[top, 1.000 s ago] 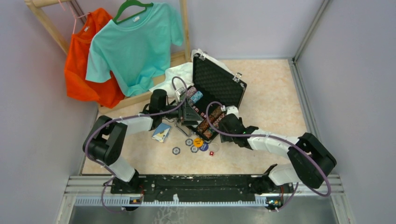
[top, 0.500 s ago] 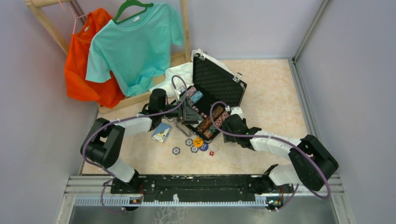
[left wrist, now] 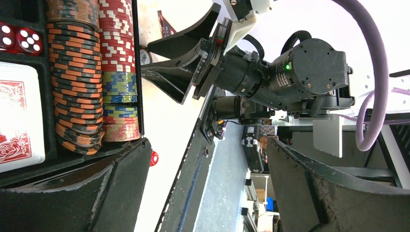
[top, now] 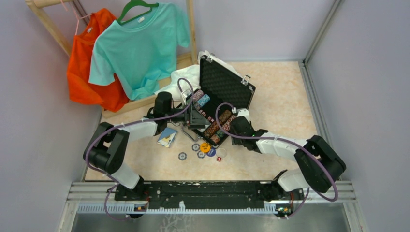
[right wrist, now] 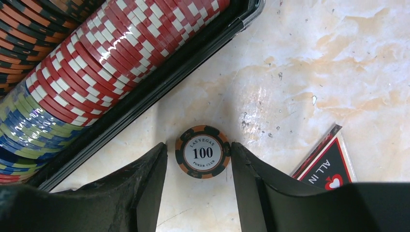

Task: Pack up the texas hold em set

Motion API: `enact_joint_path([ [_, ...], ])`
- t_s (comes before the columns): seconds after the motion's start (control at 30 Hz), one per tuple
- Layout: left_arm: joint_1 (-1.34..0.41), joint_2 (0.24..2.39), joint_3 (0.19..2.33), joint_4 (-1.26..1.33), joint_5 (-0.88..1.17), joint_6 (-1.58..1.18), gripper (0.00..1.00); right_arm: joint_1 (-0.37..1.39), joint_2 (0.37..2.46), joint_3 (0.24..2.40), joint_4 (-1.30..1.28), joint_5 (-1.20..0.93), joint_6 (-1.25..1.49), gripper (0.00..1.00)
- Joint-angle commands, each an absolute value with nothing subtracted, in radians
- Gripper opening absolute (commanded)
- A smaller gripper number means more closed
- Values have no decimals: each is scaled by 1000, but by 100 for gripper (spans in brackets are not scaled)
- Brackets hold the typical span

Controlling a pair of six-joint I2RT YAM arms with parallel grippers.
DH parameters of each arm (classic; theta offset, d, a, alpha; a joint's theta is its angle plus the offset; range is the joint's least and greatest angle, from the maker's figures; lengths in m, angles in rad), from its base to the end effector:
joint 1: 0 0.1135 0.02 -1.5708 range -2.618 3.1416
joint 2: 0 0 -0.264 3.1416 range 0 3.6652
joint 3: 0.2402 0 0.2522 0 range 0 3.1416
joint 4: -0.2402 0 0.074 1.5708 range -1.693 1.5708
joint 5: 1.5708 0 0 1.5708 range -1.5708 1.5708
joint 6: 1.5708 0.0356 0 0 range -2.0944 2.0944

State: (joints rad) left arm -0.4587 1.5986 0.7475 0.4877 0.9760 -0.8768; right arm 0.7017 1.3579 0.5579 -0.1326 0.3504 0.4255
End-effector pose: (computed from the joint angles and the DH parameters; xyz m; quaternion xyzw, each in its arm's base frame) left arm 0.2754 -0.1689 0.1993 0.1095 0.7666 -0.6136 0.1547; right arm 0.1927 0.1468 0.1513 -0.0745 0.9336 0.0251 0.3496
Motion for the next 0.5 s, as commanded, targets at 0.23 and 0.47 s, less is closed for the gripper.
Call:
enact_joint_path([
  [0.23, -462, 1575, 740, 513, 983, -866, 93, 695, 1392, 571, -219, 313, 471, 49],
  [0.47, -462, 1577, 735, 527, 985, -874, 93, 699, 1363, 564, -241, 311, 489, 43],
])
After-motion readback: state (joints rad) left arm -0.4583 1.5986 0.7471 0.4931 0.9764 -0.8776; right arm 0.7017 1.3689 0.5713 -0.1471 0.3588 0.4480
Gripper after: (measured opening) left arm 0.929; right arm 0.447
